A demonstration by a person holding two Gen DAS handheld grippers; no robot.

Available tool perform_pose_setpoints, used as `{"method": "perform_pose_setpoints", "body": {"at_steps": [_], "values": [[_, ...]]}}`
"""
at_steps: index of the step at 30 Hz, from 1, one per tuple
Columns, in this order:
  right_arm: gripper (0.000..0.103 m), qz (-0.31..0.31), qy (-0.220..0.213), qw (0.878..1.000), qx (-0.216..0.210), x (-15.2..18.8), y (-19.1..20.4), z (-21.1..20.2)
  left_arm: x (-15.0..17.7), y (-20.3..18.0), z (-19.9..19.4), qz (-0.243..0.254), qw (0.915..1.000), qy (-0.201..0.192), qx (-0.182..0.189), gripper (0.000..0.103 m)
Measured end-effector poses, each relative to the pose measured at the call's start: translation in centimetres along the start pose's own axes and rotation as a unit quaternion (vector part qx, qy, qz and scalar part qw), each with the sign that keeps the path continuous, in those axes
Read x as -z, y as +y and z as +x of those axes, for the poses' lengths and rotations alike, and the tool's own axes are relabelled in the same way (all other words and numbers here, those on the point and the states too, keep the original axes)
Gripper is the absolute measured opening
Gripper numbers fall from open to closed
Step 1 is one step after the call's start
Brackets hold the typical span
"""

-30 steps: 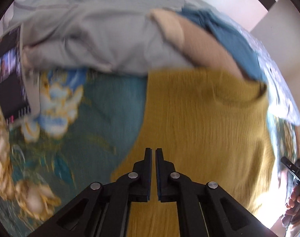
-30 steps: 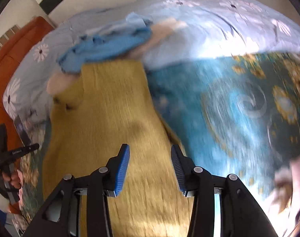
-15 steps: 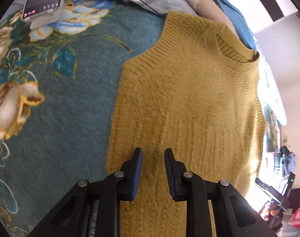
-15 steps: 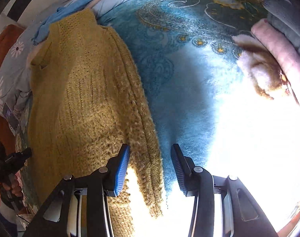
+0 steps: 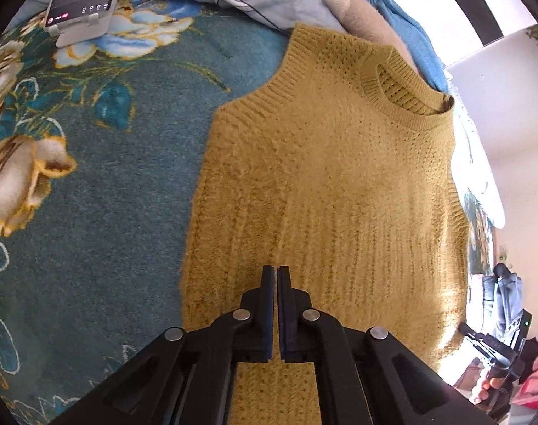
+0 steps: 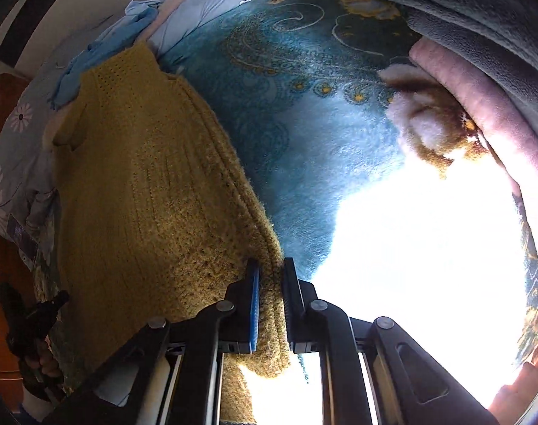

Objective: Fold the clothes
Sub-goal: 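Grasp the sweater hem with both grippers and pull it flat along the blanket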

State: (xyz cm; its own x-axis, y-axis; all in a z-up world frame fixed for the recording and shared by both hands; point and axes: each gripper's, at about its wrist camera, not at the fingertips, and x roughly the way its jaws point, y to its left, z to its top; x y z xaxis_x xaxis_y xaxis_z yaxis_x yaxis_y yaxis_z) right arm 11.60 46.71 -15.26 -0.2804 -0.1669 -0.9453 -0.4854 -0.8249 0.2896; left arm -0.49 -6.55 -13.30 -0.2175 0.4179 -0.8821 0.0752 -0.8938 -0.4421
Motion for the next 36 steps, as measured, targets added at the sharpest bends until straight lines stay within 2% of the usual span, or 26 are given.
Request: {"method": "perform_pose_setpoints", "body": {"at_steps": [5, 9, 12, 14, 16, 18, 19, 20, 21, 22, 23, 24, 26, 29, 30, 36], "values": [[0.012, 0.023, 0.018, 1.0, 0.01, -0.2, -0.1, 1.4, -0.7, 1.8, -0.4, -0.013, 0.9999, 0.001, 0.004, 0.003], [0.013, -0.009, 0.018, 1.0, 0.015, -1.0, 1.3, 0.7, -1.3, 2.0, -1.1, -0.003, 1.0, 0.001, 0.007, 0.002], [0.015, -0.048, 0.019, 0.998, 0.025, -1.7, 2.9, -0.1, -2.5, 1.3, -2.3, 0.038, 0.9993, -0.006, 0.006, 0.002], [0.017, -0.079, 0.003, 0.996, 0.031, -2.8, 4.3, -1.0, -3.8, 0.0, -2.9, 0.088, 0.9959, -0.01, -0.02, 0.003], [0.018, -0.113, -0.024, 0.993, 0.037, -4.3, 5.8, -2.1, -5.7, -1.9, -2.8, 0.141, 0.9884, -0.014, -0.055, 0.003], [0.024, -0.142, -0.044, 0.989, 0.028, -6.6, 7.5, -2.7, -7.8, -3.8, -2.6, 0.183, 0.9797, -0.02, -0.08, 0.003], [0.032, -0.154, -0.052, 0.986, 0.019, -8.0, 8.4, -2.9, -9.0, -4.8, -2.5, 0.2, 0.9755, -0.023, -0.089, 0.003], [0.035, -0.168, -0.061, 0.984, 0.011, -9.5, 9.4, -3.0, -10.4, -6.0, -2.2, 0.215, 0.9716, -0.029, -0.096, 0.004], [0.036, -0.184, -0.072, 0.98, 0.003, -11.0, 10.5, -3.0, -11.2, -6.6, -2.4, 0.227, 0.9681, -0.034, -0.101, 0.013], [0.044, -0.199, -0.082, 0.976, -0.004, -12.6, 11.6, -3.0, -12.0, -7.3, -2.4, 0.237, 0.9647, -0.039, -0.108, 0.035], [0.052, -0.21, -0.092, 0.973, -0.014, -14.0, 12.5, -2.8, -13.4, -8.5, -1.7, 0.248, 0.9611, -0.044, -0.114, 0.049], [0.052, -0.218, -0.099, 0.971, -0.027, -15.5, 13.4, -2.6, -14.5, -9.5, -1.2, 0.258, 0.9572, -0.053, -0.12, 0.067], [0.052, -0.227, -0.102, 0.967, -0.046, -17.4, 14.2, -1.8, -16.3, -11.3, -0.5, 0.279, 0.9482, -0.069, -0.136, 0.069], [0.052, -0.233, -0.102, 0.966, -0.052, -19.0, 14.2, 0.3, -19.0, -13.0, 1.2, 0.295, 0.941, -0.064, -0.153, 0.073], [0.052, -0.235, -0.101, 0.965, -0.055, -19.2, 13.9, 1.1, -19.6, -13.4, 1.8, 0.305, 0.936, -0.061, -0.165, 0.073], [0.052, -0.239, -0.089, 0.965, -0.068, -22.0, 14.9, 5.5, -21.2, -15.0, 5.3, 0.389, 0.8917, -0.043, -0.227, 0.073]]}}
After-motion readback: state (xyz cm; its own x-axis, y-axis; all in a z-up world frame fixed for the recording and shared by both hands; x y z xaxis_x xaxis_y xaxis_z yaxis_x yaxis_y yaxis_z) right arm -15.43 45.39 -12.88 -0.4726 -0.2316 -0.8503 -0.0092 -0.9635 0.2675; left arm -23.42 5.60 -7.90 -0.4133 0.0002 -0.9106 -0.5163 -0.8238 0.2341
